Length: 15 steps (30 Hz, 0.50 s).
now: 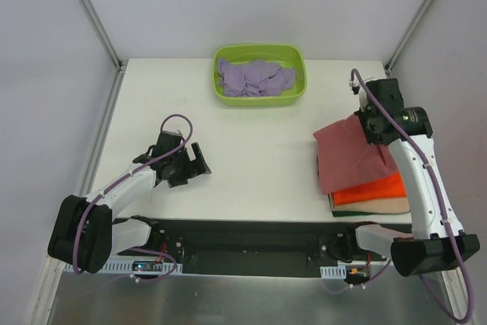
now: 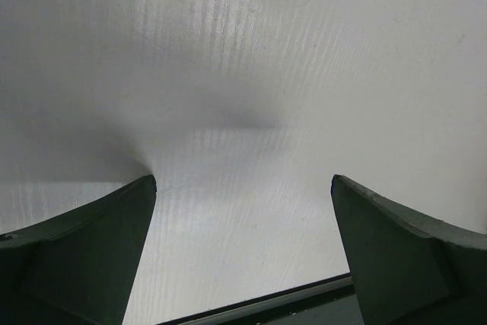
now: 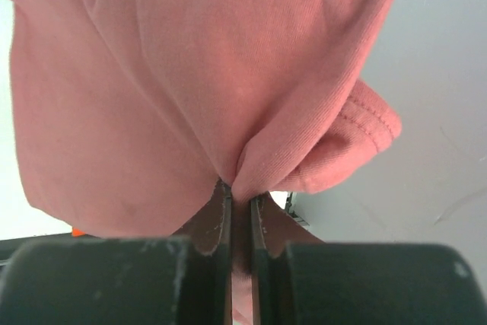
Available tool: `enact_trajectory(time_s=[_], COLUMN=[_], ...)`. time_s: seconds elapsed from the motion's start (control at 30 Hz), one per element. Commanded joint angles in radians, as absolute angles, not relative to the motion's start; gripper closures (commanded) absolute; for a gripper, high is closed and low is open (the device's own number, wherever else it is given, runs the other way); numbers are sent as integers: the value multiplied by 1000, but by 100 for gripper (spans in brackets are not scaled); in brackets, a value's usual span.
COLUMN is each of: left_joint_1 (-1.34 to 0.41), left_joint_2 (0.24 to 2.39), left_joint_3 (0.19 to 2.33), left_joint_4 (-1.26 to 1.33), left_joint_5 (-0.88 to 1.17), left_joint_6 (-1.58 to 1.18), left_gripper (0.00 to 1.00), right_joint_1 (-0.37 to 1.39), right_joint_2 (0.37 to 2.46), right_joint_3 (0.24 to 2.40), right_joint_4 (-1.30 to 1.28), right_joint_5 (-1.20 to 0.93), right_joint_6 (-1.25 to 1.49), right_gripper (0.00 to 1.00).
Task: Fold and stack the t-shirts
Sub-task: Put the neatly folded tshirt into the corner of the board with the right arm
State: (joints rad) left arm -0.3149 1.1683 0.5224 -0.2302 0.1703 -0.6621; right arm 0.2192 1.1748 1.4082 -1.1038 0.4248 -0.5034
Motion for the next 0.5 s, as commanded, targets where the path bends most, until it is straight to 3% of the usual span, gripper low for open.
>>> enact_trajectory(time_s=[0.0,0.13,0.47], left_joint_1=[-319,-319,-319], left_joint_2=[1170,1169,1111], left_joint_3=[499,497,477], left_joint_4=[-264,-264,-267], left_joint_5=[135,135,106], left_joint_6=[-661,-661,-667], left_gripper=[1,1,1], right_joint_1=[68,-23,-115], right_joint_2=[1222,1305,1434], right_joint_3=[1436,1436,1327], right_joint_4=[-1061,-1094,-1011], right_joint_5=[250,149,430], right_joint_6=[-670,-733,-699], right_gripper=[100,100,100])
